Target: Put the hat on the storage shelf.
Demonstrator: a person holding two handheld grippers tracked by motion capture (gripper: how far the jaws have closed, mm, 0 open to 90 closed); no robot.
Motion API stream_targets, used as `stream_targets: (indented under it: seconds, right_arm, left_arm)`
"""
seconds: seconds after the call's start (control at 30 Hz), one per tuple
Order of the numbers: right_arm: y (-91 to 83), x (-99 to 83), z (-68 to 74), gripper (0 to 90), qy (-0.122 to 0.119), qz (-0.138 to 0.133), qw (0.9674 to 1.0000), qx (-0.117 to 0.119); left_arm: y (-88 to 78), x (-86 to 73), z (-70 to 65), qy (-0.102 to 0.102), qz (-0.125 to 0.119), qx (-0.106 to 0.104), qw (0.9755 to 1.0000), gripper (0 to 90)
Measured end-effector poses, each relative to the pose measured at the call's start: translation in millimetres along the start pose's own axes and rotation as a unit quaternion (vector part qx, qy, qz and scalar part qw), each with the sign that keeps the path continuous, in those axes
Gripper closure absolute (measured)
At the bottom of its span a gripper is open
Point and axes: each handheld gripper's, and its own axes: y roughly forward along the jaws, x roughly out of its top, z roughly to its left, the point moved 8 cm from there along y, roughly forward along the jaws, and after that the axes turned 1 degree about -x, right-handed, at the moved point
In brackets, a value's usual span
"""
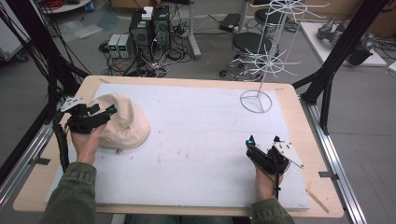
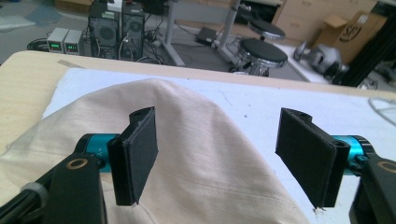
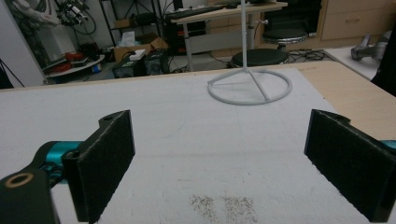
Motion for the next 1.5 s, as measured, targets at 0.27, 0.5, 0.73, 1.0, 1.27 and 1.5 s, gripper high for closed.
stream_targets:
  seconds: [0.27, 0.5, 0.73, 1.0, 1.27, 1.5]
  right_arm:
    - [0.5, -0.4, 0.1, 7.4, 0.002, 0.001, 1.0000, 0.001]
    - [1.0, -1.0, 0.6, 7.4, 0.000, 0.004, 1.0000, 0.002]
    - [2.0, -1.6, 0.6, 7.4, -0.001, 0.006, 1.0000, 0.004]
    - [1.9, -1.6, 0.5, 7.4, 0.001, 0.006, 1.0000, 0.005]
    - [2.9, -2.7, 0.7, 7.4, 0.001, 0.010, 0.9999, 0.008]
    - [2.6, -3.2, 1.1, 7.4, 0.003, 0.013, 0.9999, 0.010]
  left_arm:
    - [19.2, -2.9, 1.7, -0.005, 0.033, -0.002, 0.9994, 29.5]
    - [28.1, -1.0, -5.2, -0.007, 0.038, -0.010, 0.9992, 29.5]
    - [43.8, -9.9, -11.1, -0.041, 0.075, -0.007, 0.9963, 29.5]
    - [61.2, -24.2, -17.5, -0.059, 0.119, 0.000, 0.9911, 29.5]
    - [71.9, -37.2, -27.5, -0.093, 0.170, 0.003, 0.9810, 31.4]
    - [78.1, -45.4, -32.8, -0.093, 0.191, 0.007, 0.9771, 32.3]
